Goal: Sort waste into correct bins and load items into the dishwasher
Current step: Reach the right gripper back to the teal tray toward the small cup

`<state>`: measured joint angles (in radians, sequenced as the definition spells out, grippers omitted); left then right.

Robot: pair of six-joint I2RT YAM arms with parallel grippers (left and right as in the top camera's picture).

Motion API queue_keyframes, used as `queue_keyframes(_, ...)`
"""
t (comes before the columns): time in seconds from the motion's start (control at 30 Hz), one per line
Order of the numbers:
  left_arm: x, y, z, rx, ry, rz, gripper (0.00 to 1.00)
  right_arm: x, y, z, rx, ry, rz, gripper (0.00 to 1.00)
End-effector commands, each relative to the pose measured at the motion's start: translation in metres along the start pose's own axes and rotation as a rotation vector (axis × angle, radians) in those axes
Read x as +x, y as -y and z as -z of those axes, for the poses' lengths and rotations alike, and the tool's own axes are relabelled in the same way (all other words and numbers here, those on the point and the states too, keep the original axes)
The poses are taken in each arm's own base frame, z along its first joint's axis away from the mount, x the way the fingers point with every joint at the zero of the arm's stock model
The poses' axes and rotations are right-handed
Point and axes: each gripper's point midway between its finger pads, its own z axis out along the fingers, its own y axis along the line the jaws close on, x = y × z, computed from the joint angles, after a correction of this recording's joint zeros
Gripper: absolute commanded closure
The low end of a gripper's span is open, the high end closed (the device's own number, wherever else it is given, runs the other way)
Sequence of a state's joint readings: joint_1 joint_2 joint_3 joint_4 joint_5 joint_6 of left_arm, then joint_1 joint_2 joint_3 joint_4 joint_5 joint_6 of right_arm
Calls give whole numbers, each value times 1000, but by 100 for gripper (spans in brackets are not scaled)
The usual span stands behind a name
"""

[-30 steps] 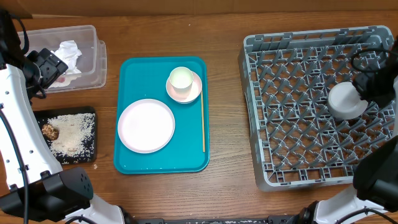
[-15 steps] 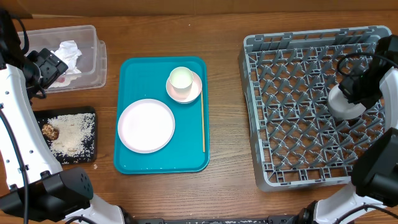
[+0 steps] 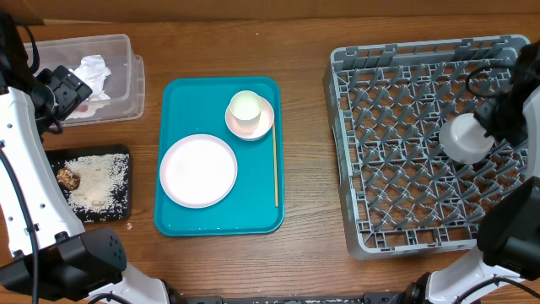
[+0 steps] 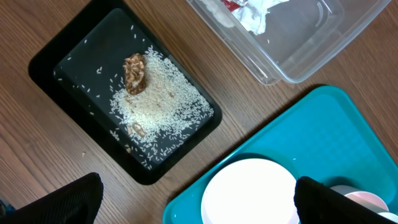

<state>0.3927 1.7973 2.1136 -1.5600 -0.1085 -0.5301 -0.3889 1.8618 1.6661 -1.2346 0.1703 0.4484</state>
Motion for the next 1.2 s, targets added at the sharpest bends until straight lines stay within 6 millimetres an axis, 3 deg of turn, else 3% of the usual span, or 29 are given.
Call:
queue_keyframes(0.0,1,1,-4,-5,-13,16,0,-2,-56,51,-266,34,109,96)
queue_keyframes(0.07,1,1,-4,-5,-14,17,0,21,-109,93,-528,16,286,96)
queue_keyframes(0.2,1,1,-4,-5,-13,16,0,71,-180,152,-790,32,492,91)
queue_keyframes(0.23,1,1,-4,-5,-13,16,0,87,-197,160,-824,39,545,85)
queue_keyframes(0.3,1,1,-4,-5,-14,17,0,121,-231,173,-873,57,655,54)
queue_keyframes(0.33,1,1,-4,-5,-13,17,0,138,-245,176,-889,63,702,46)
queue_keyframes(0.37,1,1,-4,-5,-13,17,0,157,-261,179,-902,72,753,38)
queue_keyframes(0.43,1,1,-4,-5,-14,17,0,191,-287,181,-912,92,832,33)
queue_keyframes(0.63,1,1,-4,-5,-13,17,0,290,-357,166,-894,218,1016,25)
queue_keyframes(0.8,1,1,-4,-5,-14,17,0,343,-392,130,-807,342,1084,23)
queue_keyframes(0.97,1,1,-4,-5,-13,16,0,376,-404,98,-776,347,1176,23)
queue_keyframes(1.17,1,1,-4,-5,-14,17,0,384,-404,59,-694,335,1212,27)
